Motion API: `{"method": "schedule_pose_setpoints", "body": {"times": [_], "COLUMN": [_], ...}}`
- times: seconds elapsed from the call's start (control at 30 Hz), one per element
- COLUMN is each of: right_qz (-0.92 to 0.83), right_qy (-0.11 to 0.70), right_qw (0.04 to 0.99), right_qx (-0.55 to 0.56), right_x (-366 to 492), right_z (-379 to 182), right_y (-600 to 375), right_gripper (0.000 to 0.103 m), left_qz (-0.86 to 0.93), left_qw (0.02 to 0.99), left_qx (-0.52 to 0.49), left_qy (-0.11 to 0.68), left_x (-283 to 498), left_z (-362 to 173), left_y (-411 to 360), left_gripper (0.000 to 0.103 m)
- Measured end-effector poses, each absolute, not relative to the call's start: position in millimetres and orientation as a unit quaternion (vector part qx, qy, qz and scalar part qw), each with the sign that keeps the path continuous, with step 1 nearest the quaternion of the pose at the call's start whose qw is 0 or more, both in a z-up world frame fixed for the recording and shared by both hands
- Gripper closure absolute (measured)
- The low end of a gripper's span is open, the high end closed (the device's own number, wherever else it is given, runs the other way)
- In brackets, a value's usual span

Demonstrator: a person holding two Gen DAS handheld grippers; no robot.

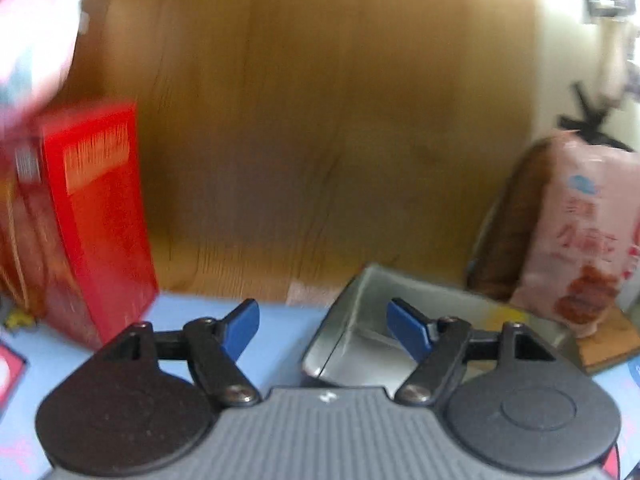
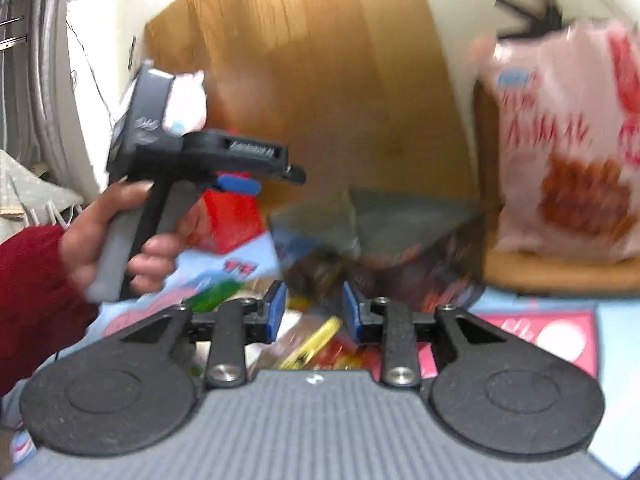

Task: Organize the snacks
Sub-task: 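Carry the white snack into the black tin and open the left gripper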

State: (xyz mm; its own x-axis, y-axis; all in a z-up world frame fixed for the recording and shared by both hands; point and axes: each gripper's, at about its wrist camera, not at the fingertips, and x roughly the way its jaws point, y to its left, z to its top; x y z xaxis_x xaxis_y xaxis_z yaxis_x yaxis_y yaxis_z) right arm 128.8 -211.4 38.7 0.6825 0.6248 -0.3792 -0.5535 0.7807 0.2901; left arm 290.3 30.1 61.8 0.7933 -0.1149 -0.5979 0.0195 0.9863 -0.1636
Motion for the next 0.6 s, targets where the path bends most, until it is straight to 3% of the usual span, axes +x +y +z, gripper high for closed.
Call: {"method": "schedule_pose_setpoints", "body": {"times": [0.17,0.3,0.37,0.47,0.6], "right_qz": [0.283,0.269,0.251,0.176,0.212], "right_qy": [0.261,0.246,0.237,0.219,0.209], "right_qw": [0.919,0.927,0.936,0.957,0.945], "right_qx": [0.086,0.087,0.067,0.074,0.136], "right_x": [147.2,150.0,151.2,161.0,150.6], "right_z": [24.7,21.5,20.9,20.1,23.4], "right_y": [-213.7,-220.2,-216.6,-230.2,-255.5], "right_gripper": [0.08,0.086,0.086,0.071,0.066], "left_qz": [-0.08,-0.075,-0.076,-0.076,-0.074], "left_qw": [0.924,0.93,0.931,0.934,0.944], "left_qx": [-0.099,-0.081,-0.096,-0.117,-0.125], "left_qy": [0.361,0.349,0.345,0.328,0.296], "left_x": [297.5,285.0,279.6,259.5,212.1], "left_z": [37.3,36.6,38.9,43.3,57.4], "left_y": [26.6,10.4,17.7,34.3,57.8], "left_gripper": [0.041,0.032,0.032,0.031,0.03]}}
